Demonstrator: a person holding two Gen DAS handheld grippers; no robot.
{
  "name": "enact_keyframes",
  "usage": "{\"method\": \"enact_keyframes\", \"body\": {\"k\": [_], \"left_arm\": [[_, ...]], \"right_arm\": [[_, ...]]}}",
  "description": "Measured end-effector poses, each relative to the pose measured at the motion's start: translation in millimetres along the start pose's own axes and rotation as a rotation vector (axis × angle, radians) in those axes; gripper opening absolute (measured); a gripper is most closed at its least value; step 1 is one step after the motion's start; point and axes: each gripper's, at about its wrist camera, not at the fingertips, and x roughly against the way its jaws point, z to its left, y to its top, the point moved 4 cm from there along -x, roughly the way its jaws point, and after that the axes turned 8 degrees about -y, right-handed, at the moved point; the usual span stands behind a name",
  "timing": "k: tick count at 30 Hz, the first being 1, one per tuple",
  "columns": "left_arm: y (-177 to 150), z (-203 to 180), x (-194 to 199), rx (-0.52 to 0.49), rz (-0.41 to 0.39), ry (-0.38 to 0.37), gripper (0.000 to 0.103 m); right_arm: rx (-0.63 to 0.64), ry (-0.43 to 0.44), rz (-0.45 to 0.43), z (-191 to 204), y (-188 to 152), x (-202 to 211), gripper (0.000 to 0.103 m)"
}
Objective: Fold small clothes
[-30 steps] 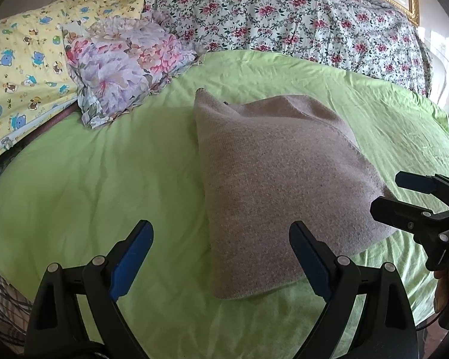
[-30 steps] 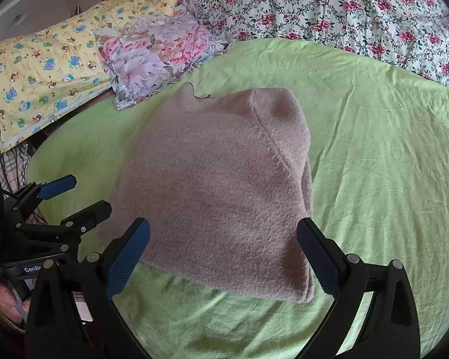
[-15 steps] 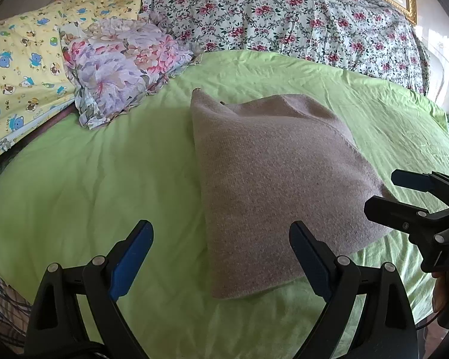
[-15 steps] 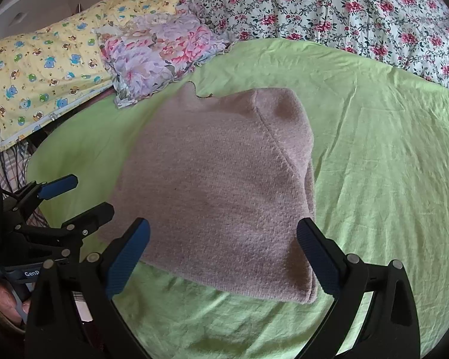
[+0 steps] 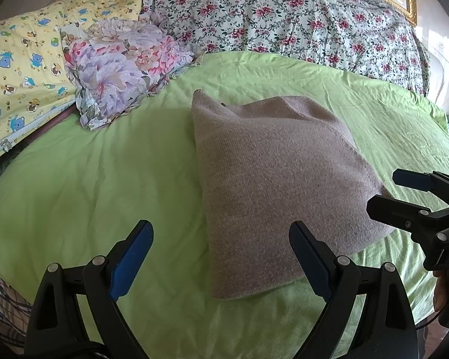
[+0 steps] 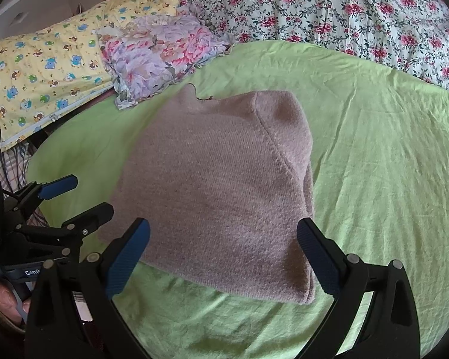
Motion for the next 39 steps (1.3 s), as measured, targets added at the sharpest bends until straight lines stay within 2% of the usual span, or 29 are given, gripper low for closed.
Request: {"method": "enact_keyframes", "body": {"k": [39], "left_arm": [[1.4, 0.4, 2.8, -0.003, -0.008, 0.006, 0.093]], "right_arm": [[0.0, -0.003, -0.009, -0.6, 1.8, 4.0, 0.098]]}}
